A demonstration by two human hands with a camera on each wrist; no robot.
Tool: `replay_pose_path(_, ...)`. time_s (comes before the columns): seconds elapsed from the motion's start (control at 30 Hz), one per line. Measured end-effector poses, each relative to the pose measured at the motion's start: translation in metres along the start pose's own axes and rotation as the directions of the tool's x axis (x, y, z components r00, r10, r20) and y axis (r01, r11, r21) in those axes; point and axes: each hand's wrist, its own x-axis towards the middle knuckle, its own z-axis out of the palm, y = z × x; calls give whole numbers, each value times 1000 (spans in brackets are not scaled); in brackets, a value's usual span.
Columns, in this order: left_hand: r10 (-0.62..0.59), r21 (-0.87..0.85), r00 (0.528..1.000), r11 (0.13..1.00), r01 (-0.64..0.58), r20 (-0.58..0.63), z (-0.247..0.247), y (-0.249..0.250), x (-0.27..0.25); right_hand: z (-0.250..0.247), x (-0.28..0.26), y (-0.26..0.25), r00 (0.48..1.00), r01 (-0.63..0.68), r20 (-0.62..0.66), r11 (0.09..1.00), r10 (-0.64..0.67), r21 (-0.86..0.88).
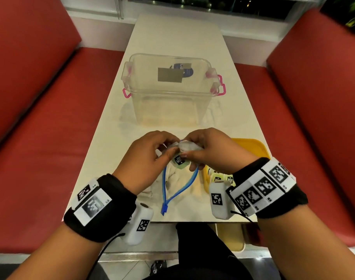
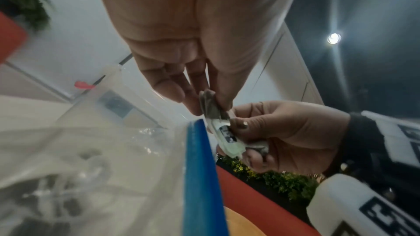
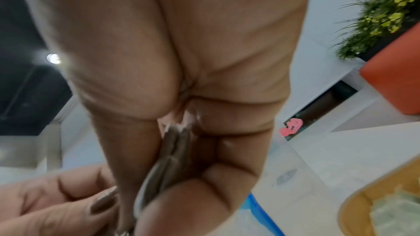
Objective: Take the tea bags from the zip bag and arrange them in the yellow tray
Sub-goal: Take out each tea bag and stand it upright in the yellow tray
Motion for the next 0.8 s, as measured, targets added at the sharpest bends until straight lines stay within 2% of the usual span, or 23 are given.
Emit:
replay_pose_path(0.13,-229,-304,973,926,224,20,4,1,5,-9,-6,10,998,15,-67,994,-8,111)
replay_pose_path(0.23,-339,-480,930,798,364,142,6,5,9,-13,-7,13,982,50,-186,967,-3,249)
replay_pose_path(0.33,-394,-584,888,672,456,239,9,10,12,-17,-8,12,953,127,-295,971,-63,204)
replay_pose_path(0.47,-386,-625,862,596,504,328,13,15,14,-22,-11,6,925,200,-361,962,-122,187)
replay_pose_path(0.6,-369,-667,837,507,546,404,14,15,13,-19,-13,6,944,264,-272,923,-187,279)
replay_pose_path(0.8,-354,-780,790,214,589,500,13,15,14,-17,-15,12,973,231,-91,917,-213,325)
